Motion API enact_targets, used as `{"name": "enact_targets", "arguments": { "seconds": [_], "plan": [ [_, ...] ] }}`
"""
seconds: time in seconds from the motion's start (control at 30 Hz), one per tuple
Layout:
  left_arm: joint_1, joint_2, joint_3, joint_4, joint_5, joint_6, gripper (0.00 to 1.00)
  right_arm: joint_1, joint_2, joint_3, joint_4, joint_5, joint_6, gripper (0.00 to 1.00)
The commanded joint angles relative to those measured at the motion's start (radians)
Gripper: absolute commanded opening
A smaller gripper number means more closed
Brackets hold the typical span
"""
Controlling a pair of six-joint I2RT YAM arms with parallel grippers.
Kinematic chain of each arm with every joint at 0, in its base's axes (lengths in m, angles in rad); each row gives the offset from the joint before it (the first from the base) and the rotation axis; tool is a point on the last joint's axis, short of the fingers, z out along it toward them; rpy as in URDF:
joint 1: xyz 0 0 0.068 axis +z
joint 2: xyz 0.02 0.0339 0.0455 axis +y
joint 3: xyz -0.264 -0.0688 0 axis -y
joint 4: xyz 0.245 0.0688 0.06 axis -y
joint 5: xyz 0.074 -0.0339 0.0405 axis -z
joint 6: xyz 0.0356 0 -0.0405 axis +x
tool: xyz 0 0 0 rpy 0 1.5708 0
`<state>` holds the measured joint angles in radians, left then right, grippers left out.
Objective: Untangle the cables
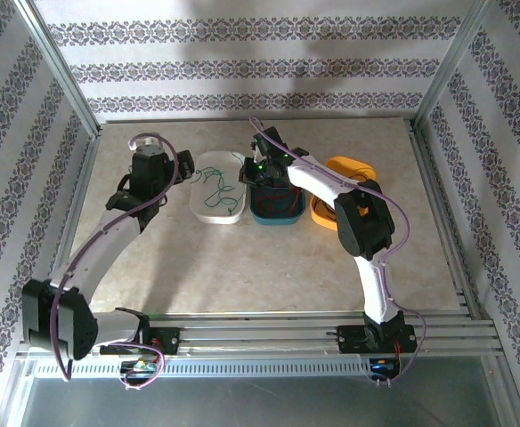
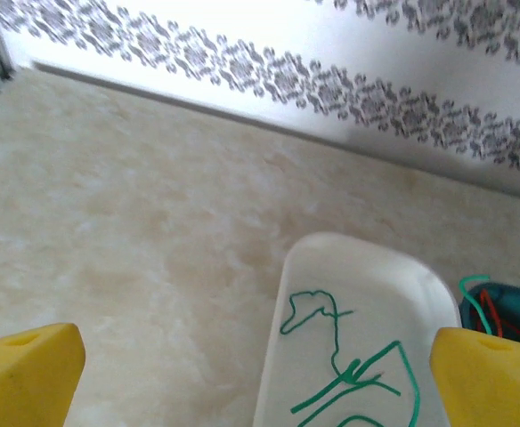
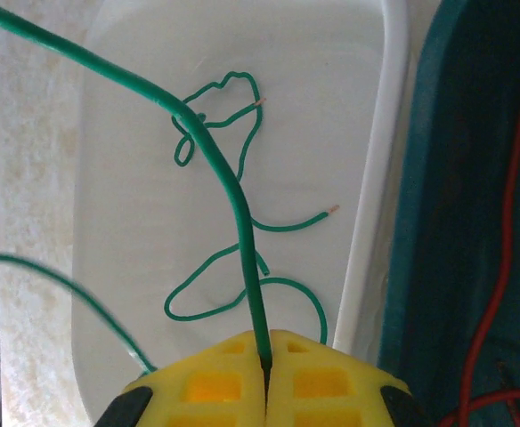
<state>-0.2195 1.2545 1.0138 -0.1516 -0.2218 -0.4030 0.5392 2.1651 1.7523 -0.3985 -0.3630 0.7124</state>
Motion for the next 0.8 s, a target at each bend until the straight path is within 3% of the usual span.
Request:
{"name": "enact_targets", "arguments": {
  "seconds": [0.0,0.5,0.77],
  "plan": [
    [0.022,-0.039,0.006,-0.091,-0.055,-0.021,0.99,0.004,0.007,0.053,-0.054,0.060,-0.002,0.00],
    [0.025,-0.082,-0.019,-0.126,-0.040,-0.060,0.99,0.048,0.075,0.216,-0.281,0.274,-0.111,0.00],
    [0.024,-0.084,-0.027,-0.137,-0.024,-0.063,0.99,0.081,0.132,0.304,-0.328,0.284,-0.148,0.00]
  ]
}}
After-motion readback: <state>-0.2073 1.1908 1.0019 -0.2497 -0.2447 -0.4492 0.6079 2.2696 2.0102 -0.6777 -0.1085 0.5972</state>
